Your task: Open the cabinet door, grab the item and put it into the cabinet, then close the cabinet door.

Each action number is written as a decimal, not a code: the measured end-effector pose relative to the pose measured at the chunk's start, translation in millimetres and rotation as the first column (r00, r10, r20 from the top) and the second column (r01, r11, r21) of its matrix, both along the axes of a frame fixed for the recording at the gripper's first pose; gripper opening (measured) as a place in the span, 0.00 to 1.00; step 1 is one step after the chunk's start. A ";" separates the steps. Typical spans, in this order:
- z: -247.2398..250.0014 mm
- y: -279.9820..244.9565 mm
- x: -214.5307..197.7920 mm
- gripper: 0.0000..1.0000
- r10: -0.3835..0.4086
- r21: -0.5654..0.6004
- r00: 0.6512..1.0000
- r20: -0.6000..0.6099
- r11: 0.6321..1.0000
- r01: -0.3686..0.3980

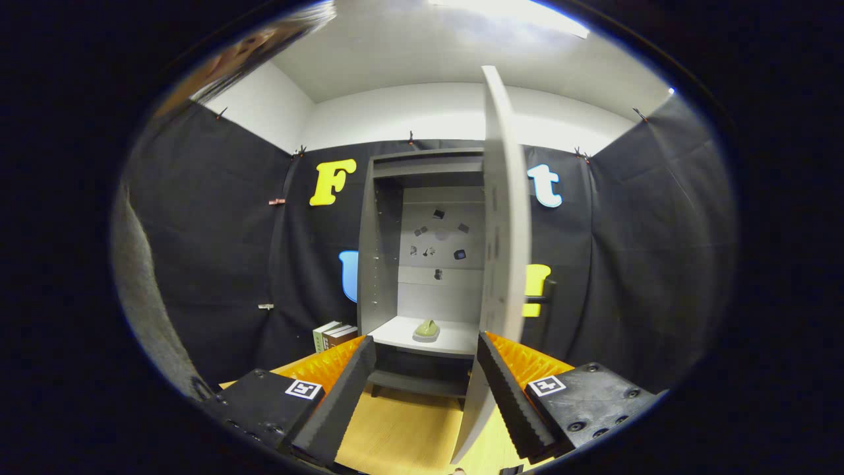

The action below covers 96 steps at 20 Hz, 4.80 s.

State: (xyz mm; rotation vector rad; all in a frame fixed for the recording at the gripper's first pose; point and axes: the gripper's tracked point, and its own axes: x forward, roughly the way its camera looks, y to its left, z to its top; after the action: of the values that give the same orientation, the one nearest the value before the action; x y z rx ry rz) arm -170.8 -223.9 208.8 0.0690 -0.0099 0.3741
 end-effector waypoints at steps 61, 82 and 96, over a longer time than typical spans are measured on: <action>19.3 87.9 142.6 0.98 -0.255 -0.081 0.967 0.025 0.963 0.256; 20.9 94.6 156.6 0.97 -0.214 -0.045 0.976 0.031 0.976 0.215; 17.9 83.1 157.6 0.97 -0.240 -0.044 0.971 0.019 0.970 0.240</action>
State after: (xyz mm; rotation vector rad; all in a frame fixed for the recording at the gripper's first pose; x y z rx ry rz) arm -13.2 -140.8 226.7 0.0193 -0.0229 0.1325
